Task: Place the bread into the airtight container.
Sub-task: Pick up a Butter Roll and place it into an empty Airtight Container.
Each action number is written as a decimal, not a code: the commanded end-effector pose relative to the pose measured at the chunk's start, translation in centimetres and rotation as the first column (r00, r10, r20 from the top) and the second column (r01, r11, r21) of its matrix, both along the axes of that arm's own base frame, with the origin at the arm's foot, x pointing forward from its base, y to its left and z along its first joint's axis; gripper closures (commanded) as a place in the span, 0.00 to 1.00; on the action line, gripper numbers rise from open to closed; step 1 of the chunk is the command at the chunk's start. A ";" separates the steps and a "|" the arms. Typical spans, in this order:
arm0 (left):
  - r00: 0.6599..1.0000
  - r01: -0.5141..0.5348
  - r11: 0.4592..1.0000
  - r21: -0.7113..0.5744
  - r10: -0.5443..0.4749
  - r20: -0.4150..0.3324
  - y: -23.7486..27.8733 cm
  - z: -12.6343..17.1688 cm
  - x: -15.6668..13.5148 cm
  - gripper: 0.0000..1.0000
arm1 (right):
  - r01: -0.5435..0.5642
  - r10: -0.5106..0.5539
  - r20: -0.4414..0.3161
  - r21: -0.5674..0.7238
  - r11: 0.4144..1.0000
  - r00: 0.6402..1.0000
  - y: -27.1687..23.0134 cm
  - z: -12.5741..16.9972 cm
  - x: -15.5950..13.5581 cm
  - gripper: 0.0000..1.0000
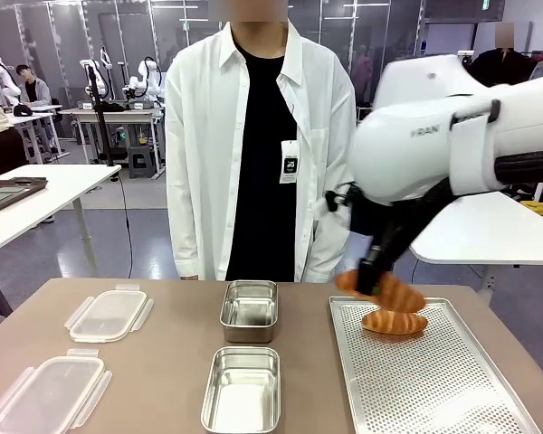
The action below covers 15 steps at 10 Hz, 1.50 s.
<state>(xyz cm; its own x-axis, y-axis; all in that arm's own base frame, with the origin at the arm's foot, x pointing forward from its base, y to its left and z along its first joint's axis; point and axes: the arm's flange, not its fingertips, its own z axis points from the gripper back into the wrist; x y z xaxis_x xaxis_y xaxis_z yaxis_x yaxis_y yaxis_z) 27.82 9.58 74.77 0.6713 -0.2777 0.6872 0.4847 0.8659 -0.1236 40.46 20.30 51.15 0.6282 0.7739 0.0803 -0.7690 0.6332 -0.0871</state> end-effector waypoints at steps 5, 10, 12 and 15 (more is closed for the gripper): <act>1.000 0.012 1.000 -0.001 -0.012 0.006 0.0 0.2 0.0 0.00 | 0.328 -0.334 0.091 0.071 0.942 0.938 10.7 -3.4 -4.2 0.71; 1.000 0.012 1.000 -0.001 -0.012 0.006 0.0 0.2 0.0 0.00 | 0.320 -0.323 0.056 0.060 0.945 0.945 10.9 -3.6 -4.6 0.71; 1.000 0.012 1.000 -0.001 -0.012 0.006 0.0 0.2 0.0 0.00 | 0.336 -0.338 0.052 0.046 0.941 0.940 10.7 -3.6 -4.7 0.70; 1.000 0.012 1.000 -0.001 -0.012 0.006 0.0 0.2 0.0 0.00 | 0.659 -0.667 0.005 0.148 0.737 0.745 13.5 -4.9 -5.0 0.70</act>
